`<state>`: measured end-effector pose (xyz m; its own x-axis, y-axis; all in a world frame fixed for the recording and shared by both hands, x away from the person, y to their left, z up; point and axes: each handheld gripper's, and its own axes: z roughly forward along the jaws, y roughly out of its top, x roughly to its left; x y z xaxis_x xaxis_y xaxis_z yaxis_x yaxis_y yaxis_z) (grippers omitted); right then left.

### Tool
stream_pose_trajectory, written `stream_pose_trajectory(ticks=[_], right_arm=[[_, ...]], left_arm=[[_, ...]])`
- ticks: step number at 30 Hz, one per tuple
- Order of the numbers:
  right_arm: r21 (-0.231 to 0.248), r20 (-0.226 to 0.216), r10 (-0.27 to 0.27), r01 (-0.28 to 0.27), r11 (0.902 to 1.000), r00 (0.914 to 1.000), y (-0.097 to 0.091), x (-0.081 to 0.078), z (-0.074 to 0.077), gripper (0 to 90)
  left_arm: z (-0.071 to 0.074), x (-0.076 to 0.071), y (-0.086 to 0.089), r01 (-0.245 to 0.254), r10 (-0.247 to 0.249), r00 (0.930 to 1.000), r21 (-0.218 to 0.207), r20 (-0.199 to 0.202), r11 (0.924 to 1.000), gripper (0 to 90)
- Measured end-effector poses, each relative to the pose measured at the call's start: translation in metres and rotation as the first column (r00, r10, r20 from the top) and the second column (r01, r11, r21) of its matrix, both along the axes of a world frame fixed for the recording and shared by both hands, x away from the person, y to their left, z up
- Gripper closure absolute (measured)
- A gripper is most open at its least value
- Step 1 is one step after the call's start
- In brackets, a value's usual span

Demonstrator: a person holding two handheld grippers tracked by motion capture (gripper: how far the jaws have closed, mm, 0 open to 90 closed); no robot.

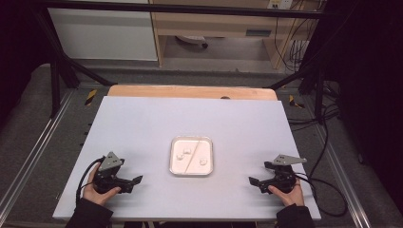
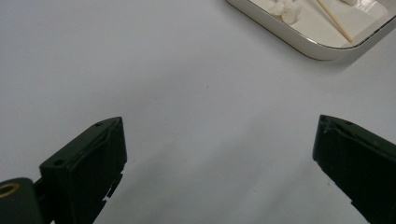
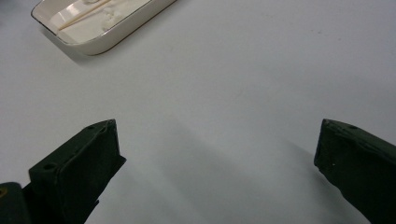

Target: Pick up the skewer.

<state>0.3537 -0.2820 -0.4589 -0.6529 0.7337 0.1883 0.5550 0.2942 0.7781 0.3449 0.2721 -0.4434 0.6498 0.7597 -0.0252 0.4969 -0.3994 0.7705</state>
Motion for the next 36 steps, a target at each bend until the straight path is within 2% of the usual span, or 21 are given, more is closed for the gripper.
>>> stream_pose_trajectory(ticks=[36], right_arm=[[-0.012,0.002,0.002,-0.002,0.9999,1.0,0.0,0.001,-0.001,0.8]], left_arm=[[0.006,0.006,-0.016,-0.015,0.015,0.9999,0.023,-0.006,0.9996,3.4]])
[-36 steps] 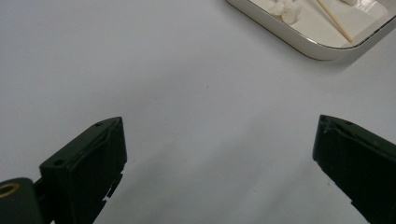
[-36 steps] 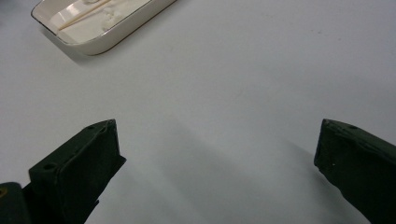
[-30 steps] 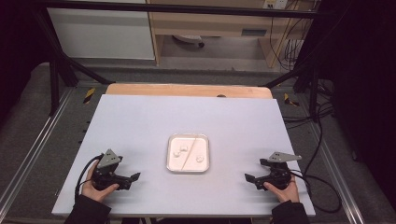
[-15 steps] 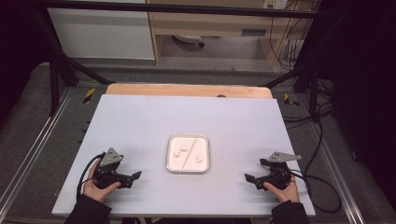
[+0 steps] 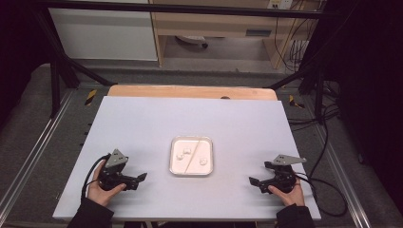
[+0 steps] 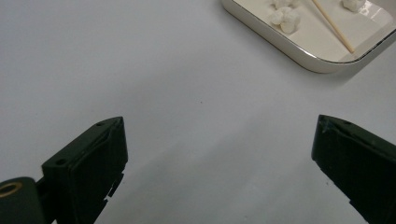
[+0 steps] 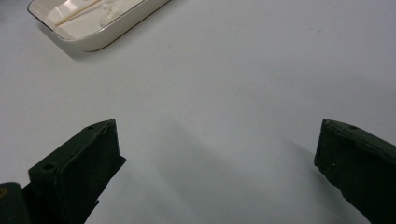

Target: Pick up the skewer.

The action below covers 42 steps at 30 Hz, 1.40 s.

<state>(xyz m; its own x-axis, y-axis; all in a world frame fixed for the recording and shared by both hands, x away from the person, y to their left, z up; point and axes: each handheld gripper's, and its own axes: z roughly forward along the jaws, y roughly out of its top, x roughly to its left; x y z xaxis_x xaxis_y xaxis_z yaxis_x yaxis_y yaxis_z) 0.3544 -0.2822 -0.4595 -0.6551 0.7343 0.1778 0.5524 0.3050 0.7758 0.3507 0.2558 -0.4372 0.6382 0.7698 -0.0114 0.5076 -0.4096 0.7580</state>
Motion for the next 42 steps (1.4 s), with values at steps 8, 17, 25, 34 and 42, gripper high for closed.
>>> stream_pose_trajectory(ticks=[8,17,25,34,42], right_arm=[[-0.002,0.004,0.001,-0.001,1.0,1.0,0.0,0.0,0.0,0.8],[-0.005,0.007,0.001,-0.001,1.0,1.0,0.0,0.0,0.0,0.8],[-0.002,0.008,-0.002,0.002,1.0,1.0,0.0,0.0,0.001,0.8],[-0.006,0.006,0.0,0.0,1.0,1.0,0.0,0.0,0.0,0.8],[-0.002,0.005,0.0,0.0,1.0,1.0,0.001,-0.001,0.001,0.8]], left_arm=[[0.003,0.001,-0.011,-0.008,0.008,1.0,0.011,-0.002,0.9999,3.5],[0.007,0.001,-0.025,-0.004,0.004,1.0,0.013,0.003,0.9999,3.8],[0.011,0.0,-0.042,0.007,-0.007,1.0,0.021,0.006,0.9998,3.9],[0.017,0.003,-0.061,0.017,-0.018,0.9998,0.025,0.008,0.9995,3.9],[0.022,0.007,-0.08,0.033,-0.033,0.9994,0.018,0.005,0.9993,4.8]])
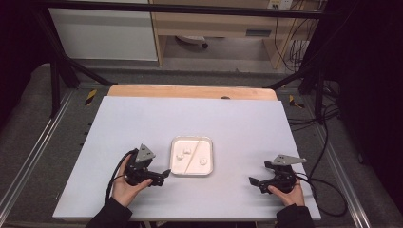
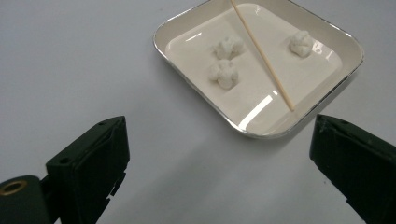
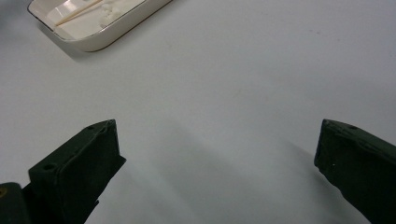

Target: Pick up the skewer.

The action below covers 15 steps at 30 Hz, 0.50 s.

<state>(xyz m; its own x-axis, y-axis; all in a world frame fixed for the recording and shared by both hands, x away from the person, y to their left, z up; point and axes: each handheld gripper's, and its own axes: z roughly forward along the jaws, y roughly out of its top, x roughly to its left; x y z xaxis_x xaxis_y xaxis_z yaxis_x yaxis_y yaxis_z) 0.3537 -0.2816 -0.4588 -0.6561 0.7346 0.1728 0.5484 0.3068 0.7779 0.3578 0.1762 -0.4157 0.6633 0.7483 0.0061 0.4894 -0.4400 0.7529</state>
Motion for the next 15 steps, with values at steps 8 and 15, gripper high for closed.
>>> stream_pose_trajectory(ticks=[8,15], right_arm=[[-0.002,-0.003,0.0,0.0,1.0,1.0,0.0,0.0,0.0,0.8],[-0.005,-0.001,0.003,-0.003,1.0,1.0,0.0,0.0,-0.001,0.8]], left_arm=[[0.001,0.006,-0.016,0.009,-0.009,1.0,0.009,-0.003,0.9999,6.2],[0.001,0.011,-0.036,0.011,-0.011,0.9999,0.02,-0.011,0.9997,10.6]])
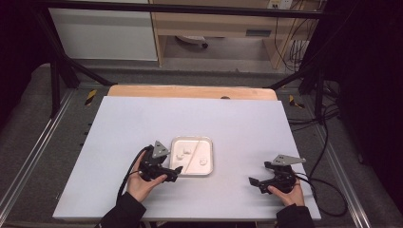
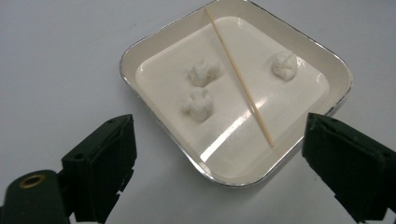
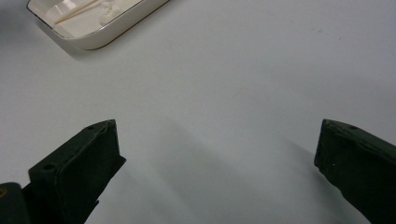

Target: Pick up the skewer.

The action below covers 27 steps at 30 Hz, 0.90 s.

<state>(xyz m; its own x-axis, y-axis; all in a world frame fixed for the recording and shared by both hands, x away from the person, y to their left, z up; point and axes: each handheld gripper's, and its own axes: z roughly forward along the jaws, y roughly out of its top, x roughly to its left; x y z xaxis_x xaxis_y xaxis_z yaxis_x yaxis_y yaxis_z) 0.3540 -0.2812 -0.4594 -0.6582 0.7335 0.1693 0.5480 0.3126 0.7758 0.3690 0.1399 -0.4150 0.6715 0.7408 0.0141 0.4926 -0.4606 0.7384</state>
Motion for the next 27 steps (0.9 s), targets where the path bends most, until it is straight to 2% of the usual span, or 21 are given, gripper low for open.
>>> stream_pose_trajectory(ticks=[2,16,17,20,22,27], right_arm=[[0.0,0.0,0.0,0.0,1.0,1.0,0.0,0.0,0.0,0.8],[0.001,-0.002,0.003,-0.003,1.0,1.0,0.0,0.0,0.0,0.8],[0.002,-0.002,0.004,-0.004,1.0,1.0,0.0,0.0,0.0,0.8],[0.003,-0.002,0.004,-0.004,1.0,1.0,0.0,0.0,0.0,0.8],[0.003,-0.003,0.002,-0.002,1.0,1.0,0.0,0.0,0.0,0.8],[0.005,-0.002,0.004,-0.004,1.0,1.0,0.0,0.0,0.0,0.8]], left_arm=[[0.0,0.002,-0.009,0.002,-0.002,1.0,0.004,-0.004,1.0,12.2],[-0.005,0.011,-0.039,-0.02,0.02,0.9996,0.014,-0.02,0.9997,27.9],[-0.005,0.012,-0.04,-0.022,0.022,0.9995,0.012,-0.02,0.9997,32.1],[-0.008,0.013,-0.045,-0.029,0.029,0.9992,0.012,-0.027,0.9995,35.4],[-0.009,0.015,-0.048,-0.037,0.037,0.9987,0.016,-0.034,0.9992,41.6],[-0.014,0.017,-0.054,-0.047,0.048,0.998,0.028,-0.041,0.9985,49.7]])
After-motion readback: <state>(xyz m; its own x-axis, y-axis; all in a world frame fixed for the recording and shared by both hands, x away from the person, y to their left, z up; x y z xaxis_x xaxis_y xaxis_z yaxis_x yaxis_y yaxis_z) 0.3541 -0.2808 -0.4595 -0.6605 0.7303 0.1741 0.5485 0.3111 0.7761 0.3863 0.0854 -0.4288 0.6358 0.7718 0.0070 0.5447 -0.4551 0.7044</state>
